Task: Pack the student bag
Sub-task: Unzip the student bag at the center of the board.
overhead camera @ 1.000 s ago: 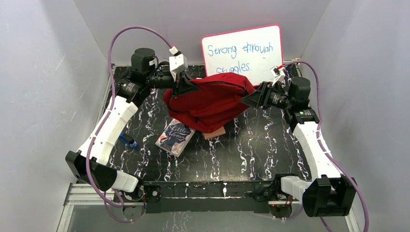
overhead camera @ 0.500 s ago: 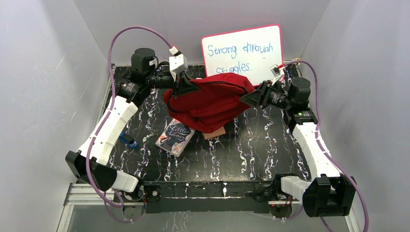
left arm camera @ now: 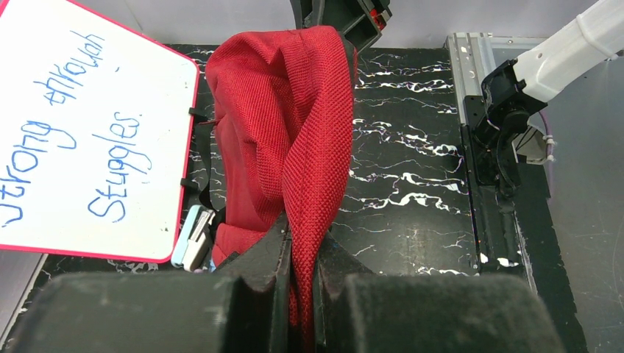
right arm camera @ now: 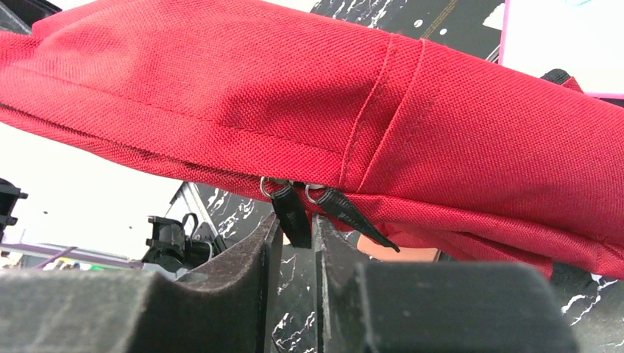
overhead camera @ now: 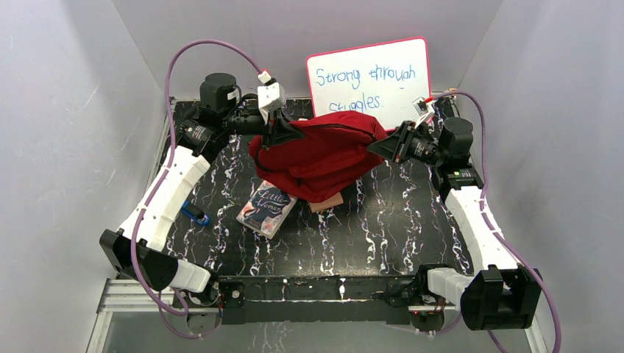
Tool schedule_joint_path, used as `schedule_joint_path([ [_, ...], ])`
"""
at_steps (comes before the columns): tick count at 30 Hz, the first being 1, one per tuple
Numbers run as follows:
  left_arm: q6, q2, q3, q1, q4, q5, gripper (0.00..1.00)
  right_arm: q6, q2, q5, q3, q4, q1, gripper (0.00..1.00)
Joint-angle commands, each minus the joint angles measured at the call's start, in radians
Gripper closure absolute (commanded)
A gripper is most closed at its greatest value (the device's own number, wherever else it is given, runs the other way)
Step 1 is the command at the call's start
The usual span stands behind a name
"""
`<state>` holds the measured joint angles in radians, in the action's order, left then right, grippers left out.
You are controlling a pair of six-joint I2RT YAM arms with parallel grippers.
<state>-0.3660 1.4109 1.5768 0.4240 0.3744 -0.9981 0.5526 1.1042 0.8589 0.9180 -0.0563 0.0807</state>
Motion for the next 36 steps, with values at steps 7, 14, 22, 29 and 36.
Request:
schedule_joint_path([
  [7,0.010,-0.035,-0.010,0.007,-0.028,-0.042,1.00,-0.024,-0.009,-0.053,0.022,0.029,0.004,1.00],
  [14,0.024,-0.029,-0.023,0.011,-0.035,-0.032,1.00,-0.065,-0.020,-0.029,0.079,0.135,0.004,1.00],
  [22,0.029,-0.020,-0.044,0.030,-0.040,0.007,1.00,-0.074,-0.011,0.076,0.185,0.214,0.020,1.00],
  [29,0.037,0.009,-0.045,0.059,-0.040,0.060,1.00,-0.084,0.005,0.118,0.299,0.313,0.062,1.00],
  [36,0.042,0.041,-0.031,0.099,-0.039,0.104,1.00,-0.097,0.049,0.092,0.392,0.350,0.170,1.00],
])
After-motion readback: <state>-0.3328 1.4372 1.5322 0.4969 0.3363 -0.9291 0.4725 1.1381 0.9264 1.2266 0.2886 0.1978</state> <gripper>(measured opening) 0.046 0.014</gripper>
